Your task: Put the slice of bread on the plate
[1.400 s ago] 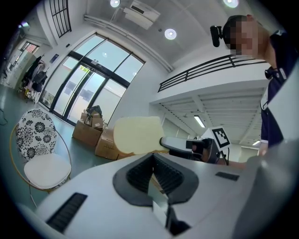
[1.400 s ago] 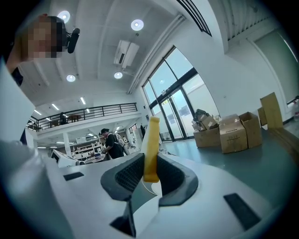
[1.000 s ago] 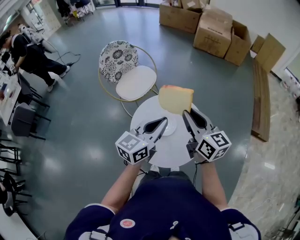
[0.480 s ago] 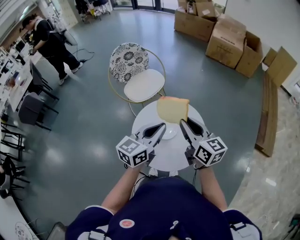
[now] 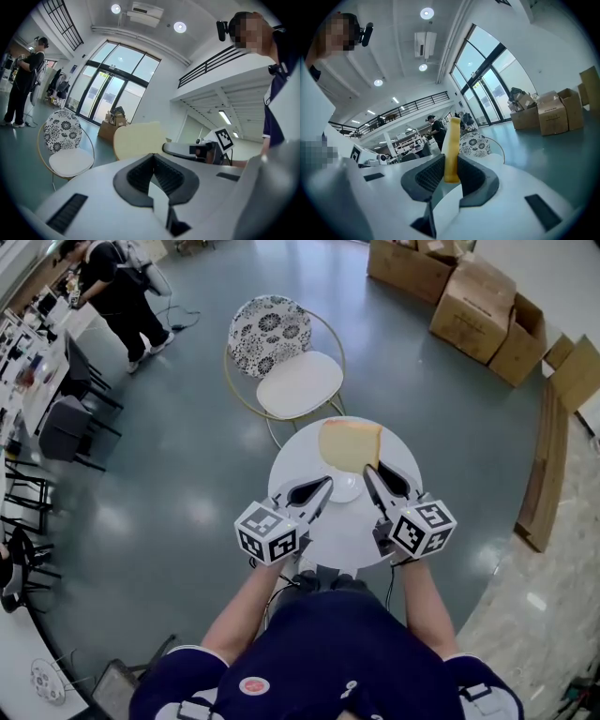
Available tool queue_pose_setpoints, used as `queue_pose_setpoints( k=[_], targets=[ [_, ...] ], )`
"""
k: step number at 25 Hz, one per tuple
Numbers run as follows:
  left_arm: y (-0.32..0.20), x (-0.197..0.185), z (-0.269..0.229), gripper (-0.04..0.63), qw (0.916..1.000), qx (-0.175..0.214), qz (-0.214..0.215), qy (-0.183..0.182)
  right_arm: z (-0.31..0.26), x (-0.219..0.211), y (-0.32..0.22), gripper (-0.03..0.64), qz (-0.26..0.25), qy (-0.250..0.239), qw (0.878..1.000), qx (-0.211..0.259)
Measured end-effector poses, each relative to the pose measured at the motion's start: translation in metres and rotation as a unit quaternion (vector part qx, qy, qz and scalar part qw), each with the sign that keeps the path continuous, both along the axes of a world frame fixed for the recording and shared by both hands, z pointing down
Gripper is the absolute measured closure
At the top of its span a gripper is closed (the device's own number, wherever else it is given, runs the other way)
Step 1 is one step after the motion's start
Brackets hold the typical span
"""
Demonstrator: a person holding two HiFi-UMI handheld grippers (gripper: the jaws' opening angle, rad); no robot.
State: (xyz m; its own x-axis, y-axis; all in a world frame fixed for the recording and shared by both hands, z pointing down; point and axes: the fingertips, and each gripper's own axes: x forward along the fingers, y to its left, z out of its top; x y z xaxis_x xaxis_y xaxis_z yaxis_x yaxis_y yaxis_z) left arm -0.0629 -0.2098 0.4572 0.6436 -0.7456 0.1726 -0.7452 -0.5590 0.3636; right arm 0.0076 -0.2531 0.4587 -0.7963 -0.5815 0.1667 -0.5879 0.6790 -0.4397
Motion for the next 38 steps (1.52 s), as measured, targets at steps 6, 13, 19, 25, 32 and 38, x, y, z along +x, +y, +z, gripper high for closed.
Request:
queue_pose_setpoints(
  k=[6,13,19,25,32,38],
  targets=[
    [-0.002,-0.007,0.031,0.589,0.9998,-0.020,-0.002,-0.005,0.050,-0.006,-0.014,0.528,0.001,0.013,0.998,-0.054],
    [-0.004,-0.018,0.071,0.589,0.9985,-0.052,-0.007,-0.012,0.122,-0.013,-0.024,0.528,-0.007,0.046,0.992,-0.118],
    [-0.006,-0.026,0.103,0.589,0.9962,-0.084,-0.016,-0.018,0.174,-0.018,-0.026,0.528,-0.018,0.057,0.983,-0.172],
    [-0.005,-0.028,0.125,0.589,0.9941,-0.105,-0.019,-0.020,0.211,-0.020,-0.021,0.528,-0.034,0.065,0.975,-0.211],
    [0.000,-0.031,0.141,0.589,0.9921,-0.122,-0.025,-0.019,0.230,-0.018,-0.012,0.528,-0.036,0.038,0.967,-0.250],
    [0.002,-0.024,0.145,0.589,0.9915,-0.127,-0.021,-0.014,0.241,-0.011,-0.008,0.526,-0.030,0.037,0.961,-0.272]
  ],
)
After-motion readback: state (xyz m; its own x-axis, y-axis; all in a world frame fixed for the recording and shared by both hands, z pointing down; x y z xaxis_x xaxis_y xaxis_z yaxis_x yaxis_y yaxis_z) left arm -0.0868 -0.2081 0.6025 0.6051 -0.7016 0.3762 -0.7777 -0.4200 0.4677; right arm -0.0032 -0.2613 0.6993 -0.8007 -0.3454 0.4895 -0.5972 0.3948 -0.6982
